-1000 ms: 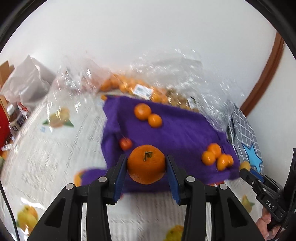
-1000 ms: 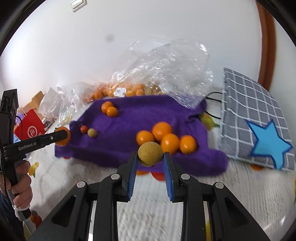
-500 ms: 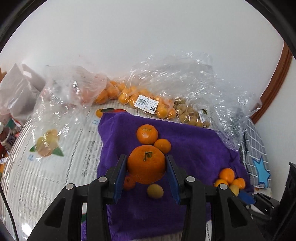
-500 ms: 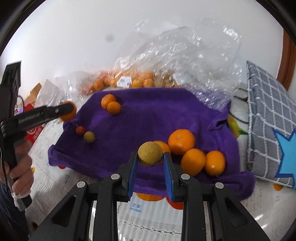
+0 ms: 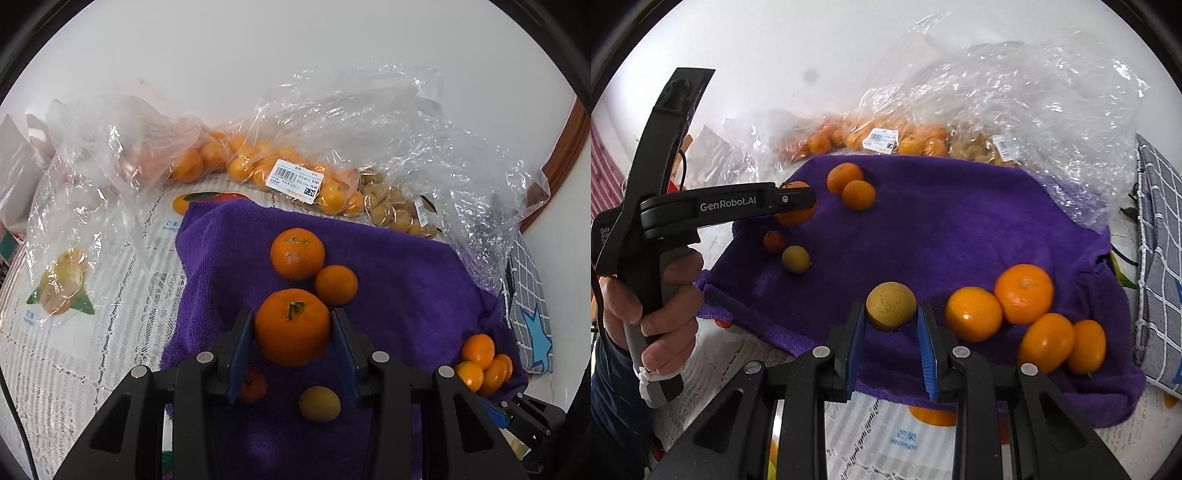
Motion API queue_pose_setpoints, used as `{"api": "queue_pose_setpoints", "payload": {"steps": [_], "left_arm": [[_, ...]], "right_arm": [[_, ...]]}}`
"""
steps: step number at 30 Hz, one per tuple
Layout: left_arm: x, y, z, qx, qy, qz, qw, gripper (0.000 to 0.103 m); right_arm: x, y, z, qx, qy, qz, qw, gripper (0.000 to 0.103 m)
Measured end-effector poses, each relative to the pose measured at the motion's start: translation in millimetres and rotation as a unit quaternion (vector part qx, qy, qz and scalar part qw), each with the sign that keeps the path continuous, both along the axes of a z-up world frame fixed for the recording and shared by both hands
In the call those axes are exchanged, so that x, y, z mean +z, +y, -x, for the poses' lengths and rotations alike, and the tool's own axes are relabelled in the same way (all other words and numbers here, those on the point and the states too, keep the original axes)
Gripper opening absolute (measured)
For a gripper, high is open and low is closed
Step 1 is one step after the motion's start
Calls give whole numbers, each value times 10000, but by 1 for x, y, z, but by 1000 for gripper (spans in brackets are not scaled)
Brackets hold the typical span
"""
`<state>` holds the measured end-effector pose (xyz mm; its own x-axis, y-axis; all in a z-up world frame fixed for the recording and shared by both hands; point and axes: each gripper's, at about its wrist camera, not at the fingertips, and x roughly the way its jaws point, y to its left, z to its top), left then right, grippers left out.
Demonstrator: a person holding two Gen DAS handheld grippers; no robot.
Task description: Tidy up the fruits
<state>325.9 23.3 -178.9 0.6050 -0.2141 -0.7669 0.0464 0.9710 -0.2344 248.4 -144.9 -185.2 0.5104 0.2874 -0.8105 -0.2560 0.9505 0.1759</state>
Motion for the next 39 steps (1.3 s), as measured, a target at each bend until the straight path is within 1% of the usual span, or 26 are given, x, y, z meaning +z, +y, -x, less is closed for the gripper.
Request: {"api": "queue_pose_setpoints", "payload": {"steps": [2, 4, 9, 15, 20, 22, 24, 25, 27, 29, 32, 34, 36, 38, 39], "left_arm": [[-3, -1, -1, -37, 24, -14, 10000, 40], [-6, -2, -3, -66, 51, -111, 9999, 40], [-8, -7, -3, -184, 57, -230, 9996, 40], [-10, -7, -3, -180, 80, -154, 9997, 41], [-11, -5, -3, -188, 71, -108, 9997, 41], [-10, -5, -2, -172, 19, -95, 9998, 42], [-7, -4, 0, -153, -76, -87, 9998, 48], [-5, -4, 1, -152, -143, -82, 9997, 49], [-2, -4, 3, -141, -228, -106, 9996, 51], [4, -6, 7, -171, -309, -190, 9992, 51], [18, -7, 17, -195, -519, -393, 9977, 51], [32, -6, 30, -169, -747, -567, 9955, 52], [42, -3, 43, -173, -861, -612, 9943, 55], [51, -5, 62, -244, -888, -586, 9940, 55], [54, -7, 71, -295, -889, -602, 9938, 55]], "right_arm": [[-3, 2, -1, 47, 28, -5, 10000, 28], [-7, 4, -2, 53, 58, 29, 10000, 28], [-9, 3, -1, 14, 4, 6, 10000, 28], [-11, 2, -1, -102, 0, 9, 9999, 28], [-10, 0, 5, -216, -133, -11, 9997, 28], [-9, -1, 7, -259, -171, -32, 9995, 30], [-8, -2, 9, -301, -209, -55, 9993, 30], [-7, -4, 10, -330, -232, -63, 9992, 31], [-4, -5, 12, -366, -278, -87, 9989, 36], [2, -7, 17, -406, -402, -115, 9983, 45], [15, -12, 28, -503, -594, -68, 9969, 49], [25, -16, 35, -596, -657, 14, 9961, 49], [39, -22, 44, -708, -726, 32, 9948, 52], [57, -30, 56, -865, -818, -8, 9929, 60], [65, -33, 63, -952, -876, 4, 9916, 61]]}}
